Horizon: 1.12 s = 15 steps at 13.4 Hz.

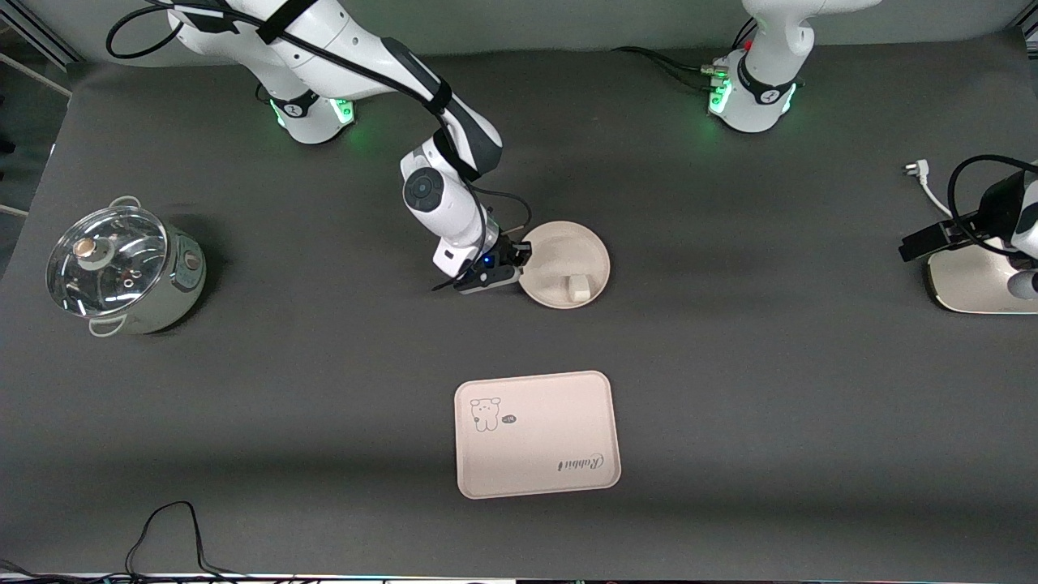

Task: Place bun in plate and plate on tray
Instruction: 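Carry the plate with the right gripper over the white tray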

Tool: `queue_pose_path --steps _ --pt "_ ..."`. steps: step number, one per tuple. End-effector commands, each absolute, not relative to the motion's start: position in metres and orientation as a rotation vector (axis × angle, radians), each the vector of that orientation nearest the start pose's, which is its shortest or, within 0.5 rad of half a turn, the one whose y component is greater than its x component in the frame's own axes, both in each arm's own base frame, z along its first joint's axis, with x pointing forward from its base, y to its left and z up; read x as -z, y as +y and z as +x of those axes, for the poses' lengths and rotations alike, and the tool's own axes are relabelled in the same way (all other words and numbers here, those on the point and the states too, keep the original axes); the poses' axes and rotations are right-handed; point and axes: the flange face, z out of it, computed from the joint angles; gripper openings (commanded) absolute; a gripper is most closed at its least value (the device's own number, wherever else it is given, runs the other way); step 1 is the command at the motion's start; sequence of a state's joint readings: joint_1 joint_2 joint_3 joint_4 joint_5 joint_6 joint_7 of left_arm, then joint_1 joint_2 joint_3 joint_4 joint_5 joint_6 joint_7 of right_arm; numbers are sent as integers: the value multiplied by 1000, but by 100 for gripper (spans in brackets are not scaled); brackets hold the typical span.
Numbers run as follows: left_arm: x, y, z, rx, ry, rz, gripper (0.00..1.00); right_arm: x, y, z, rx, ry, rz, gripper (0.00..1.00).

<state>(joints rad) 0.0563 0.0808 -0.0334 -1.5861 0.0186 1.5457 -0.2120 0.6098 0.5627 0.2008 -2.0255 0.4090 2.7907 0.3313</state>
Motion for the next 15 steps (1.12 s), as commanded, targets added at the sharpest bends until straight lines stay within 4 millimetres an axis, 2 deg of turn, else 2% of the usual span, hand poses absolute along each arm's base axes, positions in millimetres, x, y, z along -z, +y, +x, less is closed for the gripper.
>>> queue_pose_path --steps 1,3,6,7,8,10,12,13,15 --pt "-567 12 578 -192 -351 -3089 100 -238 432 480 -14 -45 -2782 0" --pt "-566 12 579 -196 -346 -3085 100 -269 430 516 68 -43 -2758 0" --pt "-554 6 581 -240 -328 -3078 100 -325 426 594 200 -53 -2730 0" --pt "-554 7 583 -230 -333 -3085 100 -336 422 621 215 -46 -2732 0" --pt "-553 11 583 -233 -346 -3087 100 -336 412 646 231 -25 -2731 0" --pt "-552 13 584 -236 -351 -3087 100 -306 386 677 256 -59 -2750 0" --pt "-550 13 584 -241 -355 -3087 100 -281 344 709 287 -93 -2766 0" --pt "-548 12 585 -245 -355 -3086 100 -262 337 714 272 -84 -2774 0" --pt "-548 14 585 -245 -360 -3086 100 -237 337 722 259 -52 -2773 0"
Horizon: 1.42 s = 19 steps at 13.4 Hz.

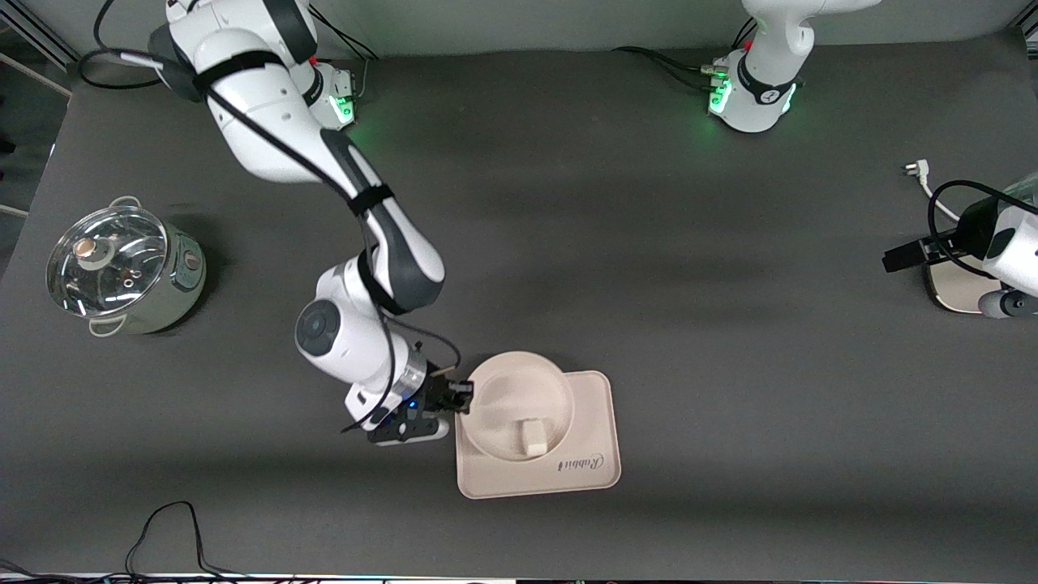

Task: Place bun in plate and plate on tray
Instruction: 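Lower the plate onto the tray and open the right gripper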

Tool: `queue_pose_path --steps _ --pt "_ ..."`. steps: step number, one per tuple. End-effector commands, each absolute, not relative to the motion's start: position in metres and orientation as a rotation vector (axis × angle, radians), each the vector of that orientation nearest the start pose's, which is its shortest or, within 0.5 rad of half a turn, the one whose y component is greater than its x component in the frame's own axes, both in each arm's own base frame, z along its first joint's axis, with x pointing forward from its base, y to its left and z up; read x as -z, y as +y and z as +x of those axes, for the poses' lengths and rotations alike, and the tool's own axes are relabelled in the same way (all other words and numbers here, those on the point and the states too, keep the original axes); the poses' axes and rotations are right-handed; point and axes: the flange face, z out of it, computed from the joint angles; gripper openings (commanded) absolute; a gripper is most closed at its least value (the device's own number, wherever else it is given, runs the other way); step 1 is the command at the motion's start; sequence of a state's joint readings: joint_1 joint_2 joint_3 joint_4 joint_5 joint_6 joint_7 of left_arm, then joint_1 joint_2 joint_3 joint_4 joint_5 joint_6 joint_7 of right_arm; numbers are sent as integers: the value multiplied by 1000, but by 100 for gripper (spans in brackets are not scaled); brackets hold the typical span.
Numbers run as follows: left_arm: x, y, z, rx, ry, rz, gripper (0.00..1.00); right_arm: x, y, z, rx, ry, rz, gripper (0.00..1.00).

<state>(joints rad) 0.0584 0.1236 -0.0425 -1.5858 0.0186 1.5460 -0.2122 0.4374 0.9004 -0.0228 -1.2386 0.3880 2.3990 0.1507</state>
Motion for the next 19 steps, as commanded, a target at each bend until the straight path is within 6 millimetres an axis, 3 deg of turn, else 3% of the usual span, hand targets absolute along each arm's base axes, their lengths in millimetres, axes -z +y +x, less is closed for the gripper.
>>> queue_pose_path --steps 1,4,5,6,10,14,17,19 --pt "-548 14 585 -248 -360 -3085 100 -228 339 723 252 -43 -2767 0" --pt "-547 14 584 -257 -360 -3084 100 -228 342 727 251 21 -2724 0" --pt "-548 14 584 -257 -360 -3084 100 -230 343 727 256 6 -2724 28" --pt "-547 14 584 -260 -360 -3084 100 -236 341 729 274 -10 -2729 97" --pt "-545 13 585 -262 -353 -3085 100 -280 343 725 294 -123 -2774 100" --pt "-544 14 585 -267 -355 -3084 100 -375 329 696 108 -252 -2882 100" --pt "-545 14 585 -264 -355 -3084 100 -458 280 662 29 -222 -2931 100" --pt "-547 15 586 -248 -358 -3088 100 -511 243 637 75 -172 -2927 100"
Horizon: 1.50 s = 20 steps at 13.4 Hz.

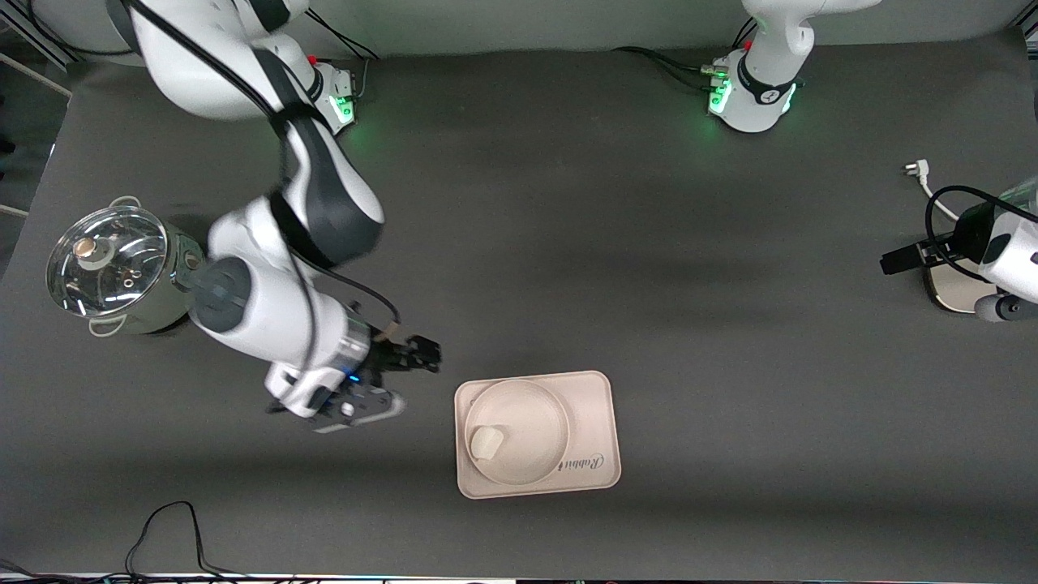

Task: Place bun in plate and plate on tray
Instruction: 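Lower the plate onto the tray and open the right gripper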

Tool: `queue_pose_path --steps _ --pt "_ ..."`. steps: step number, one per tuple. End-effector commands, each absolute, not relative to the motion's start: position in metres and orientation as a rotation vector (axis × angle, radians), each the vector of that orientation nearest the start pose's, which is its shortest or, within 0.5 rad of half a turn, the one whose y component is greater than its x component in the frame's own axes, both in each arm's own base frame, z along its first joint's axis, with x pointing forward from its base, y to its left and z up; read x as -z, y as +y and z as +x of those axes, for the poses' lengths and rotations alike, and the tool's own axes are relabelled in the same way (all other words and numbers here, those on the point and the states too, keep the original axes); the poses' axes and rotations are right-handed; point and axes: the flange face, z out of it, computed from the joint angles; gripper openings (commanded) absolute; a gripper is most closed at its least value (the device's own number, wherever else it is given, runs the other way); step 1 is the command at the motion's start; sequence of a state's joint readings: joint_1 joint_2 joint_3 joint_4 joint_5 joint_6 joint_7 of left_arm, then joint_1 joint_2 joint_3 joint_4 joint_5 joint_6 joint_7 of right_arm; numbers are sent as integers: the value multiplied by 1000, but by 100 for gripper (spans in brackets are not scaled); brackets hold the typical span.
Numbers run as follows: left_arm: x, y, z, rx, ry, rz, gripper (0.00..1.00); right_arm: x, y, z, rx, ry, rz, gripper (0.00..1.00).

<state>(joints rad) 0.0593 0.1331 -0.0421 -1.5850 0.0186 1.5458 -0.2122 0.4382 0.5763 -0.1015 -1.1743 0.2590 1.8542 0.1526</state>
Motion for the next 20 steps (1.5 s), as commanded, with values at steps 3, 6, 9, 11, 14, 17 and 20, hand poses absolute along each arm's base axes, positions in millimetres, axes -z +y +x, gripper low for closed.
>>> queue_pose_path --steps 3,6,9,11,14,17,20 --pt "-551 16 586 -234 -361 -3089 100 -583 211 594 96 -179 -2936 100" --pt "-560 15 587 -209 -365 -3098 100 -641 194 555 129 -207 -3032 100" --pt "-562 16 588 -197 -364 -3106 100 -662 184 531 74 -198 -3039 100" --pt "-561 15 589 -204 -371 -3119 100 -671 180 522 72 -200 -3036 100" --pt "-562 16 588 -198 -370 -3112 100 -668 181 523 64 -200 -3038 100" --pt "-585 8 574 -174 -353 -3116 100 -665 182 525 59 -198 -3040 100" --pt "-612 6 553 -170 -350 -3119 100 -664 183 526 56 -172 -3042 100"
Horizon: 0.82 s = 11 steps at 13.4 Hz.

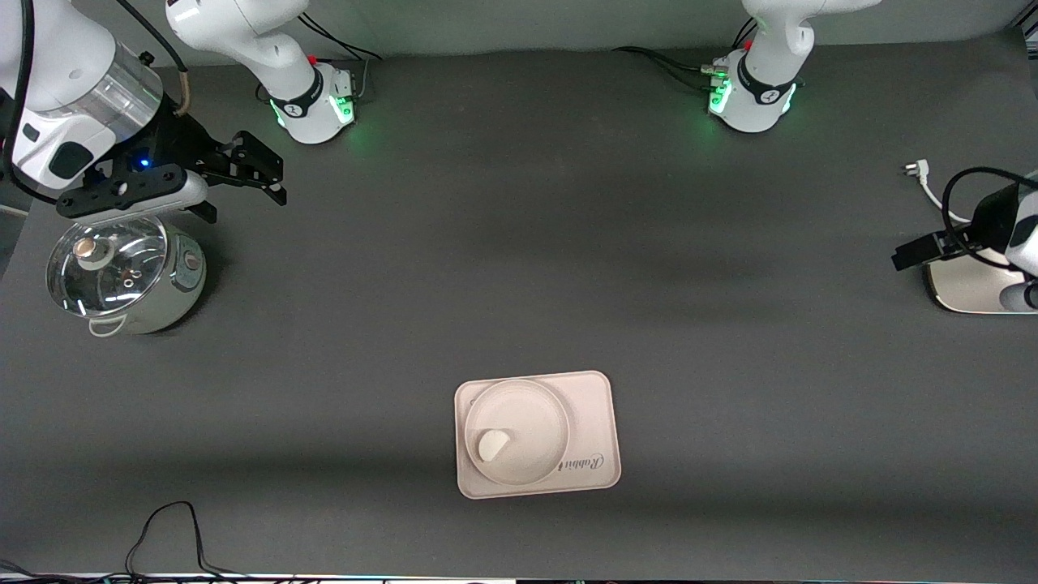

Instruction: Place bun in plate and plate on tray

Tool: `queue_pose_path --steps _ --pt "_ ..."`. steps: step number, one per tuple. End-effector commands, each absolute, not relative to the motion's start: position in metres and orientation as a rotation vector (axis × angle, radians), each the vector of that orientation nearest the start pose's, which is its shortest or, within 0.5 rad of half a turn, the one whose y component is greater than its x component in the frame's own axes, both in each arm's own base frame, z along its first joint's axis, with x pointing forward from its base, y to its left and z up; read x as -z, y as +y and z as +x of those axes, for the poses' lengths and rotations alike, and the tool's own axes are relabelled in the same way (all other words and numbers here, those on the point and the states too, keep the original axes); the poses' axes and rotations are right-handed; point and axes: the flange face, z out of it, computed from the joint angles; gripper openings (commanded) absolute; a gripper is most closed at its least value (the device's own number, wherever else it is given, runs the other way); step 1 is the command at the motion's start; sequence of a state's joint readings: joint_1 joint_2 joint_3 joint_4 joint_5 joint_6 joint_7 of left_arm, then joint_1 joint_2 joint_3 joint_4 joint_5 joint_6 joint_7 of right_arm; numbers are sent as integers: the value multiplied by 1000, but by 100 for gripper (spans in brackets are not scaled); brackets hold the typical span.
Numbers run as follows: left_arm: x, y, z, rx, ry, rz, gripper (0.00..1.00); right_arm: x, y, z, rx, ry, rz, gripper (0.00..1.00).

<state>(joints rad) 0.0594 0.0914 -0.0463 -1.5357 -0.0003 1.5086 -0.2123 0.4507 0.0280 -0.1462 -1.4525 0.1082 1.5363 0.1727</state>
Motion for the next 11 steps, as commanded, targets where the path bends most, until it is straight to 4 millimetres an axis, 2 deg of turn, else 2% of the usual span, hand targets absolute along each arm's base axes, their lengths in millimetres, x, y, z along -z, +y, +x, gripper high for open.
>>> queue_pose_path --steps 1,5,9,11 --pt "-616 6 549 -163 -350 -3121 100 -664 183 526 56 -172 -3042 100" --pt "-619 -9 548 -136 -324 -3125 100 -661 185 529 61 -173 -3041 100" --pt "-623 -15 544 -111 -243 -3115 100 -658 184 528 54 -172 -3044 100" --pt "-624 -13 545 -97 -193 -3122 100 -658 175 530 71 -160 -3087 100"
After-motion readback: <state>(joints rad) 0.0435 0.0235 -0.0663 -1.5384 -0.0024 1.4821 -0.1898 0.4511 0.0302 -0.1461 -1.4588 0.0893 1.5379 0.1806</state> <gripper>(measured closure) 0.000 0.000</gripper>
